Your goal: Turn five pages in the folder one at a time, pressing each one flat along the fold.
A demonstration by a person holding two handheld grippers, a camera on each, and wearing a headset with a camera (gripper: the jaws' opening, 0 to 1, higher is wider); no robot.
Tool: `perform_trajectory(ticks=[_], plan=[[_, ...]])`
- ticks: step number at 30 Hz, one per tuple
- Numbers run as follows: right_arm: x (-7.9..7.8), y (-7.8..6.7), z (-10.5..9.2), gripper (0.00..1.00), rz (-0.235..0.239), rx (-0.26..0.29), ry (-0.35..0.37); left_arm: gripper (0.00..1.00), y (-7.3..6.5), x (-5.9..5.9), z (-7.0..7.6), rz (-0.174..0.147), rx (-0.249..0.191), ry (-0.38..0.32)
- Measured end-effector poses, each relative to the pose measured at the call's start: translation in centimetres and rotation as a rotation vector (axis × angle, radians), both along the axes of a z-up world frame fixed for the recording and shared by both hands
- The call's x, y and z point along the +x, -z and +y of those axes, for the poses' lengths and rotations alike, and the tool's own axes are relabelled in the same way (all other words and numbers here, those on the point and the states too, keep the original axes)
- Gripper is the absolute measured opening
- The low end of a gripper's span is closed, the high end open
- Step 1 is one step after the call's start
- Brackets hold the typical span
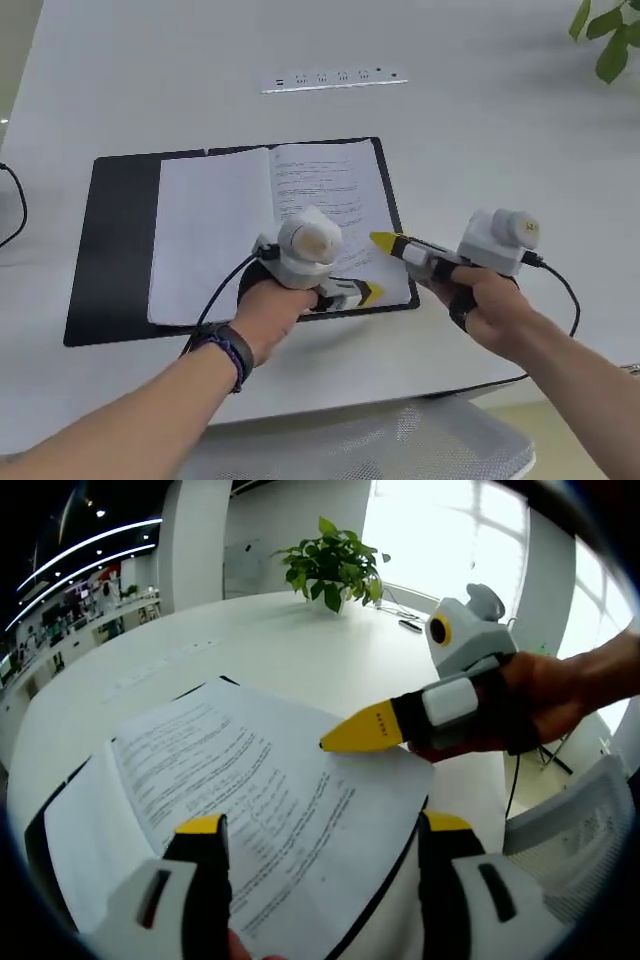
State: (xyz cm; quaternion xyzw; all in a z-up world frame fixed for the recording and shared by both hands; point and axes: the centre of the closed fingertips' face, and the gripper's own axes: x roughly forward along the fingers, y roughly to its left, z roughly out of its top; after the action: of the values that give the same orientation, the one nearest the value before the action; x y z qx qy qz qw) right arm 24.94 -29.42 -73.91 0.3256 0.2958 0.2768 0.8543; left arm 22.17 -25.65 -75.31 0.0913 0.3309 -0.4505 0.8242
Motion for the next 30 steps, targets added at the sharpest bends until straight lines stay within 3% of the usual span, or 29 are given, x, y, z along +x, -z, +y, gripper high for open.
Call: perform_trajectory(ticks=[7,15,30], plan=[[-0.3,-0.2,0.7,0.03,-0.006,-0.029,-0.025,0.79,-0.8,0.0,1.4,-0.011,-0.013,-0.027],[-0.1,-1.3,1.9,0.01,-0.028,-0.02,-0.034,0.8,-2.0,-0.3,2.6,-0.018,-0.034,-0.042],[1.1,-5.0,8.0,0.0,-0.116,0.02,-0.098,0.8,-4.1,0.3,8.0,-0.06,-0.057,-0.122]])
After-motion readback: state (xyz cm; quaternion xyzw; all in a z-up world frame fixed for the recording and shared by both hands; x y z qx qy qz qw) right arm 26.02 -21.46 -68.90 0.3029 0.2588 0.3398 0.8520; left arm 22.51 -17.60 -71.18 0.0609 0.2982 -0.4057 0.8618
